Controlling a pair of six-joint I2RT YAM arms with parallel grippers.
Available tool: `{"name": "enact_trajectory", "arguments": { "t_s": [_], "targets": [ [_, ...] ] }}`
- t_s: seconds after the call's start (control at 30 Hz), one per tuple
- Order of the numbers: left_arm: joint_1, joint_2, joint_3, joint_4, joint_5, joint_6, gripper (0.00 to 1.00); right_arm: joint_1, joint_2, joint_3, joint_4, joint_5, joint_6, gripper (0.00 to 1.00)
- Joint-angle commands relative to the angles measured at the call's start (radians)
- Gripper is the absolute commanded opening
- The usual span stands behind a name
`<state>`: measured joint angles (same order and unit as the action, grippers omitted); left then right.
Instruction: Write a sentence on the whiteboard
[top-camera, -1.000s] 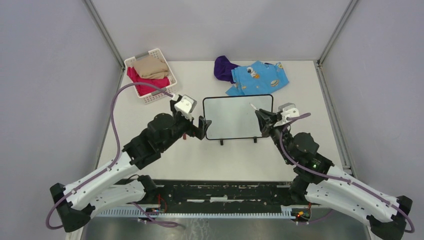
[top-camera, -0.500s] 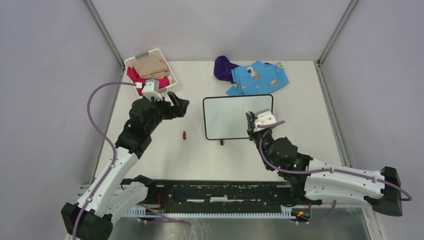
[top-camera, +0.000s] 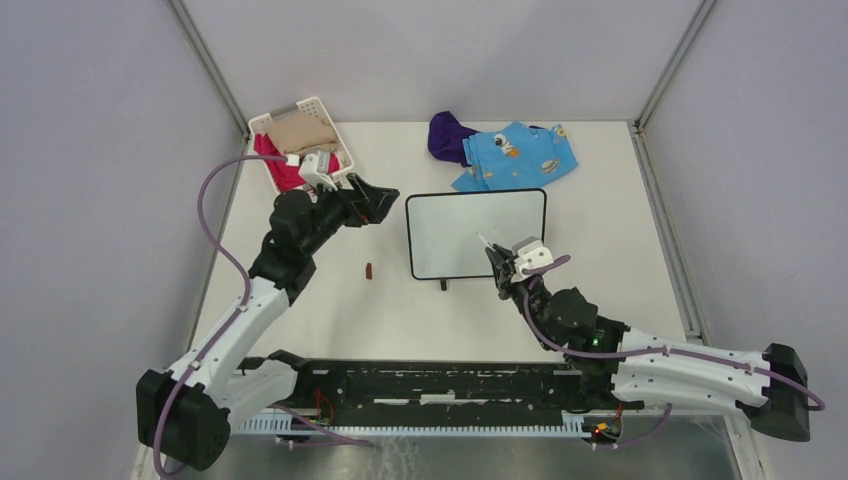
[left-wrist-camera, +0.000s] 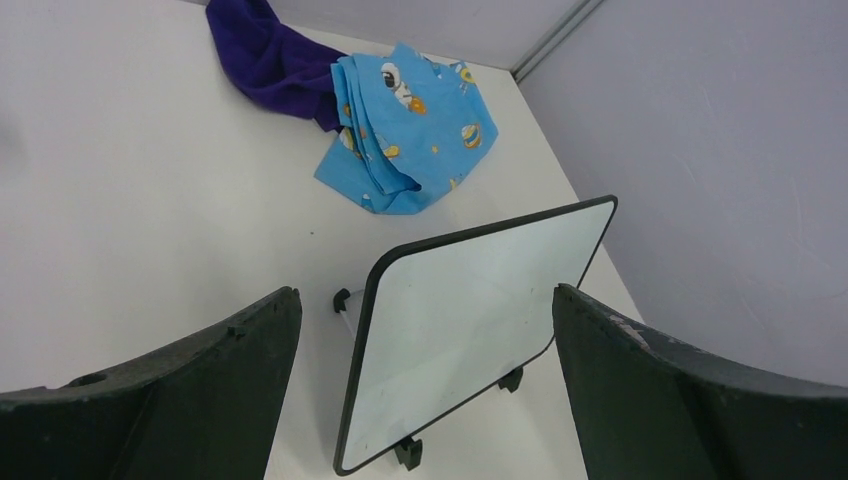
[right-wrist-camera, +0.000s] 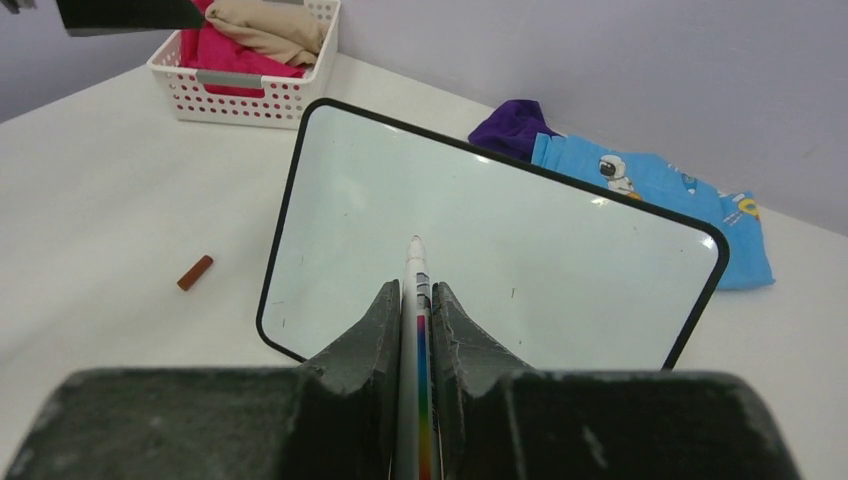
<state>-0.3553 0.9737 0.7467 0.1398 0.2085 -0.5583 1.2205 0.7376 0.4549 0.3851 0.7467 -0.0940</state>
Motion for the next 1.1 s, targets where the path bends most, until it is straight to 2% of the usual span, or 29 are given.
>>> {"name": "enact_trajectory", "arguments": {
  "t_s": [0.0,0.1,0.23,0.33,0.47,0.5,0.7,0.87,1.0,1.07],
  "targets": [
    [0.001,0.097,0.044,0.124,0.086,-0.035,0.99,-0.006,-0.018,-0.021,0.050,-0.036,0.011,0.00],
    [0.002,0.157,0.067,0.067,0.156,0.017,0.98,-0.007,-0.014,-0.023,0.023,-0.018,0.010,0.00],
    [0.001,0.139,-0.025,0.135,0.142,0.048,1.00,-0.006,-0.039,-0.043,0.006,-0.040,0.005,0.00],
    [-0.005,0.160,-0.025,0.134,0.149,0.064,1.00,-0.006,-0.058,-0.061,0.018,-0.054,0.005,0.00],
    [-0.059,0.226,0.088,-0.033,-0.002,0.066,1.00,-0.006,-0.049,-0.061,0.028,-0.070,0.001,0.00],
    [-0.065,0.232,0.109,-0.057,-0.001,0.078,1.00,-0.006,-0.046,-0.061,0.027,-0.078,-0.004,0.00],
    [-0.064,0.219,0.053,0.026,0.234,0.211,0.98,-0.007,-0.049,-0.074,0.043,-0.113,-0.016,0.00],
    [-0.030,0.270,-0.053,0.205,0.387,0.219,0.92,-0.007,-0.055,-0.076,0.032,-0.147,-0.003,0.00],
    [-0.011,0.339,-0.075,0.302,0.550,0.207,0.85,-0.007,-0.073,-0.082,0.031,-0.169,0.011,0.00],
    [-0.003,0.348,-0.079,0.314,0.578,0.210,0.82,-0.006,-0.081,-0.084,0.033,-0.175,0.013,0.00]
  ]
}}
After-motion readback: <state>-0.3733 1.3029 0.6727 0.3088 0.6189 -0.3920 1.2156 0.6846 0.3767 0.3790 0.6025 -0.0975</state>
